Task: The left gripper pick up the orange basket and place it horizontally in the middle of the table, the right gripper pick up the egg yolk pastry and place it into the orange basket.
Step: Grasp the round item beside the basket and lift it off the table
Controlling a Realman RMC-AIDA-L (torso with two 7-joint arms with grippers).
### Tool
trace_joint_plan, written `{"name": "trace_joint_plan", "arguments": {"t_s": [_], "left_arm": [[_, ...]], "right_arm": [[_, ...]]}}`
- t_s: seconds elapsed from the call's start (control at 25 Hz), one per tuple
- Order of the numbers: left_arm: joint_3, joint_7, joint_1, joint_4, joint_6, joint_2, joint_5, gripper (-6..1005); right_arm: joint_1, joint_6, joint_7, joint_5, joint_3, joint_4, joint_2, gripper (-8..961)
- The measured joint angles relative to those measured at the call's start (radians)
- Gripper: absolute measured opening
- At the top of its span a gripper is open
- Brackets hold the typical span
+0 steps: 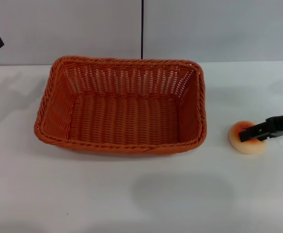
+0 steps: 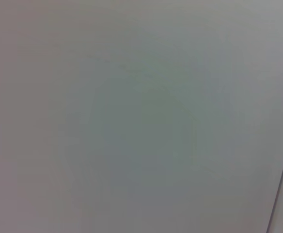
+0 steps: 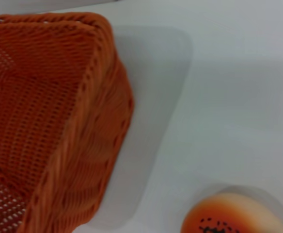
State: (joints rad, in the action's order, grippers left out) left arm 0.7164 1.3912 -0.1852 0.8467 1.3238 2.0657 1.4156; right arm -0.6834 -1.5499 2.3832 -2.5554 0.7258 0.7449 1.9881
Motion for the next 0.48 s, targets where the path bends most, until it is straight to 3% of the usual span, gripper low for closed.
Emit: {"name": "trace_joint_plan", "arguments": {"t_s": [0.36,0.48], "left_arm": [[0.0,-0.001,0.001,-0.004,0.0,-0.004,-0.001,806],[-0.002,-0.002,-0.002,-0.014,0.0,-0.004,-0.001,806]], "right_arm": [[0.026,0.054,0.0,0.011,-0.009,0.0,-0.003,507],[0.042,0.048,-0.002,0.033,-0.01,0.034,-0.003,418]]}}
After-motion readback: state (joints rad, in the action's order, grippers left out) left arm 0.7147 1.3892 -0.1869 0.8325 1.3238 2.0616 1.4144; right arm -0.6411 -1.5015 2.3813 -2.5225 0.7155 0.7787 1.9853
